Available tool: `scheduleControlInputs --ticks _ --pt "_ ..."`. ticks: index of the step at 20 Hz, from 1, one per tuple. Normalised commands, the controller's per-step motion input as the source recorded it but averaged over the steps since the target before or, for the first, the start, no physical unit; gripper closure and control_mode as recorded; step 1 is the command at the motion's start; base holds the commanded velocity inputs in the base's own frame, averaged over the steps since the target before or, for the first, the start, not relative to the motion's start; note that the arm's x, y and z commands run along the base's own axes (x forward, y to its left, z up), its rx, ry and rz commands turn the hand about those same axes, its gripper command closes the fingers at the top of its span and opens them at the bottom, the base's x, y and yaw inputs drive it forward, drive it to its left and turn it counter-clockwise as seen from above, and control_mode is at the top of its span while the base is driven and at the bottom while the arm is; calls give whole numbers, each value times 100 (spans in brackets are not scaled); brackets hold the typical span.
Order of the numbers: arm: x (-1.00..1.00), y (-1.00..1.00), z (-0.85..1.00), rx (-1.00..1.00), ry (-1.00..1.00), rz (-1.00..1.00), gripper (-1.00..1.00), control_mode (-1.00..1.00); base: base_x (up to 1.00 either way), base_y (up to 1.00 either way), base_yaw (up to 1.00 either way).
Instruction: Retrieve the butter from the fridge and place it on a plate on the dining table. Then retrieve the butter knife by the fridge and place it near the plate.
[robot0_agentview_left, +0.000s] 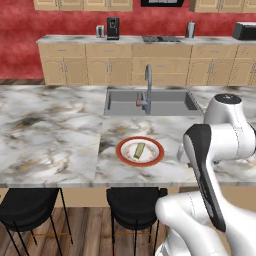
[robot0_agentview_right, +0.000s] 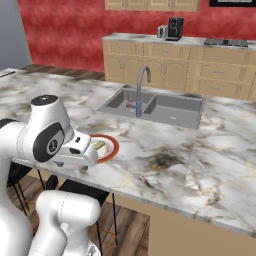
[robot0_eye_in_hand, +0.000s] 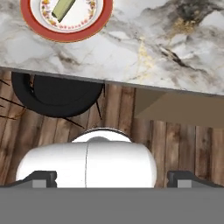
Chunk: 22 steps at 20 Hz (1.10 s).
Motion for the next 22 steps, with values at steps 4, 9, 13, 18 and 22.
scheduleControlInputs --ticks 4,9,13,18,22 --pt "16 0 1 2 13 -18 -100 -100 0 0 0" --pt "0 0 0 3 1 0 -100 -100 0 0 0" --pt "0 0 0 0 1 0 -100 -100 0 0 0" --pt "0 0 0 0 0 0 -100 -100 0 0 0" --pt "-3 0 0 0 0 0 -100 100 -13 7 0"
